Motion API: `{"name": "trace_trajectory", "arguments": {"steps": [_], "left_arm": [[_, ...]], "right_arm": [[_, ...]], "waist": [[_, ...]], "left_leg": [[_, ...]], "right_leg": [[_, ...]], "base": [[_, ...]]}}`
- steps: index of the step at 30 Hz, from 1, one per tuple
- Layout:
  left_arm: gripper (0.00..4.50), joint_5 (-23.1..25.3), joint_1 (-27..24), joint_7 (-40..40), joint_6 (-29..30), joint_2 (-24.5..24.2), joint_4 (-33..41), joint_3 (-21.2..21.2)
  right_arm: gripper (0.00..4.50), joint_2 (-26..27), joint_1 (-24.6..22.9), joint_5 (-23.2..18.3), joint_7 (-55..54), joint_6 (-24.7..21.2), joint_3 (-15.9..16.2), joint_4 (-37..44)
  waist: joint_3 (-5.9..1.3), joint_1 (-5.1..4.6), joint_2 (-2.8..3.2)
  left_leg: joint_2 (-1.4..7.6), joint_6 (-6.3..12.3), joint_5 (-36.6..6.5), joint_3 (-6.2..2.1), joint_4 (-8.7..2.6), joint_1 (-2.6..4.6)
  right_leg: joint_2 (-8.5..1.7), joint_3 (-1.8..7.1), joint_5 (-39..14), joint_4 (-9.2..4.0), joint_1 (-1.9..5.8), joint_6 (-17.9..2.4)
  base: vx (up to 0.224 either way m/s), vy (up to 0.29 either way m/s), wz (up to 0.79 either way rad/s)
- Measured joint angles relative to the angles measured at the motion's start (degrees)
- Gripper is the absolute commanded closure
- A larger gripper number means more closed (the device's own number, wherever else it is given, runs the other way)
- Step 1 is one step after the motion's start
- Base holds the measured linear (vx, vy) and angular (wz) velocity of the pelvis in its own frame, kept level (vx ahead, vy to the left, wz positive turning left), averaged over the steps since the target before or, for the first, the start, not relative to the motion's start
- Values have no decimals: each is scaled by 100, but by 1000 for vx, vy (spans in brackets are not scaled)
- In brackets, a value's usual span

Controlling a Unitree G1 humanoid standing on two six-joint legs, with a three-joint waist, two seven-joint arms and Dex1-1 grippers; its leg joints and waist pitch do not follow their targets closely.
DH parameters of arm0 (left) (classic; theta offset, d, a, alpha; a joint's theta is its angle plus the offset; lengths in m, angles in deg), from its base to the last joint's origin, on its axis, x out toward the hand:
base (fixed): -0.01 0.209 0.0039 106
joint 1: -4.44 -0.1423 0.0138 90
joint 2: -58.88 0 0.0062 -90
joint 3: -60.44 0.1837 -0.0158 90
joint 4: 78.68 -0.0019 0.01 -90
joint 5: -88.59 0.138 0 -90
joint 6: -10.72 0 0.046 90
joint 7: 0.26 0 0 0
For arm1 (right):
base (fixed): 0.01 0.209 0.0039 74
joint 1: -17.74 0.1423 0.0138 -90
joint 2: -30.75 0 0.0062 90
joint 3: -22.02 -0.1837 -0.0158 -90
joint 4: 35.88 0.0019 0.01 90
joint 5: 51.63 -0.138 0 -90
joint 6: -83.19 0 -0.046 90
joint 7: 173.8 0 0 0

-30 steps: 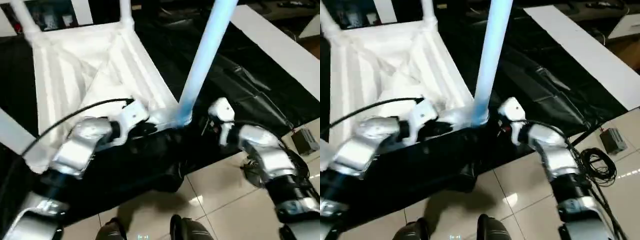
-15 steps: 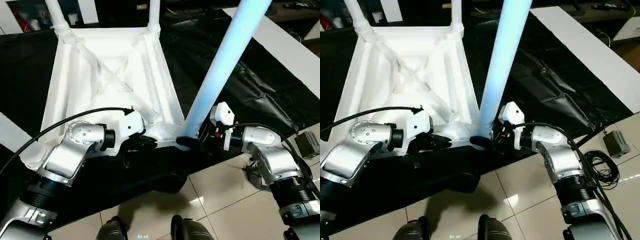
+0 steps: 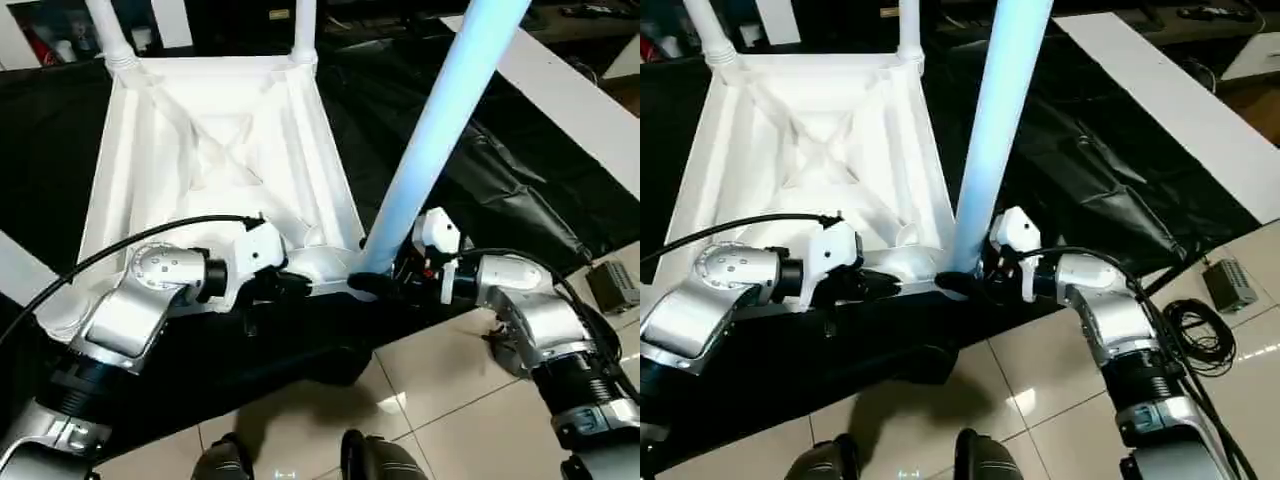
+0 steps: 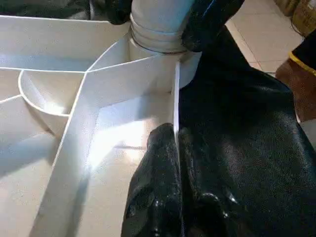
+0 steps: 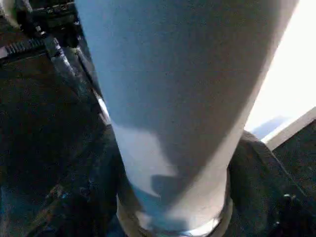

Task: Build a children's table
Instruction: Rotate leg to tighten

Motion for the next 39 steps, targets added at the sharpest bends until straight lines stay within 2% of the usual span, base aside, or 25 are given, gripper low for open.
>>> {"name": "trace_trajectory", "arguments": {"steps": [5, 9, 12, 15, 18, 20, 21, 23, 25, 30, 34, 39], "left_arm": [[450, 165, 242, 528, 165, 359, -369, -42], [450, 410, 492, 1215, 322, 817, -723, -61], [450, 482, 595, 1558, 429, 1045, -860, -49], [450, 622, 864, 2083, 457, 1434, -1249, -65], [450, 660, 1014, 2304, 409, 1641, -1523, -59], [450, 688, 1046, 2310, 325, 1645, -1593, -41], [450, 711, 1051, 2310, 295, 1648, -1598, -36], [450, 723, 1026, 2304, 275, 1619, -1546, -21], [450, 724, 1015, 2307, 255, 1552, -1510, -45], [450, 726, 975, 2282, 183, 1411, -1470, -96], [450, 657, 842, 2016, 136, 1193, -1259, -96], [450, 438, 652, 1311, -3, 724, -965, -82]], "right_arm": [[184, 613, 6, 62, -1271, 40, -380, -290], [185, 1205, 157, 239, -2569, 155, -613, -635], [185, 1401, 288, 368, -3233, 250, -672, -868], [185, 1763, 638, 511, -4281, 403, -853, -1346], [185, 1858, 814, 615, -4725, 565, -924, -1635], [185, 1879, 864, 637, -4760, 668, -950, -1741], [150, 1882, 862, 645, -4748, 717, -965, -1755], [115, 1882, 841, 605, -4599, 815, -1026, -1772], [109, 1886, 792, 592, -4351, 918, -1018, -1739], [50, 1690, 706, 592, -3864, 1012, -867, -1573], [50, 1147, 585, 543, -2889, 757, -575, -1051], [50, 323, 361, 404, -1443, 491, -345, -503]], "waist": [[-1, -72, 0], [-8, -72, 7], [-18, -70, 12], [-21, -66, 13], [-24, -43, 12], [-27, -38, 15], [-26, -34, 15], [-26, -33, 16], [-26, -45, 15], [-25, -101, 15], [-23, -117, 13], [-21, -57, 15]], "left_leg": [[0, -40, -9, 1, 17, 30], [0, -57, 1, 0, 17, 52], [-2, -64, 5, -1, 17, 54], [-4, -64, 5, -1, 19, 51], [-6, -64, 5, -3, 19, 48], [-7, -63, 5, -3, 15, 46], [-7, -63, 5, -5, 13, 43], [-6, -63, 5, -6, 11, 36], [-1, -63, 5, -7, 11, 35], [0, -63, 5, -11, 10, 32], [2, -64, 5, -16, 3, 30], [3, -63, 3, -16, -21, 22]], "right_leg": [[-5, 6, 1, 31, 7, 0], [-5, 6, -17, 32, 18, 31], [-9, 5, -19, 28, 20, 34], [-10, 7, -18, 27, 18, 35], [-11, 6, -17, 27, 20, 37], [-11, 5, -15, 27, 21, 35], [-11, 4, -14, 28, 21, 35], [-10, 2, 5, 31, 14, 19], [-8, -3, 12, 31, 12, 18], [-4, -3, 0, 30, -2, 46], [0, -6, -1, 28, -3, 48], [3, -11, 7, 19, -10, 29]], "base": [[0, 0, 0], [0, 0, 0], [0, 0, 0], [0, 0, 0], [0, 0, 0], [0, 0, 0], [0, 0, 0], [0, 0, 0], [0, 0, 0], [0, 0, 0], [0, 0, 0], [0, 0, 0]]}}
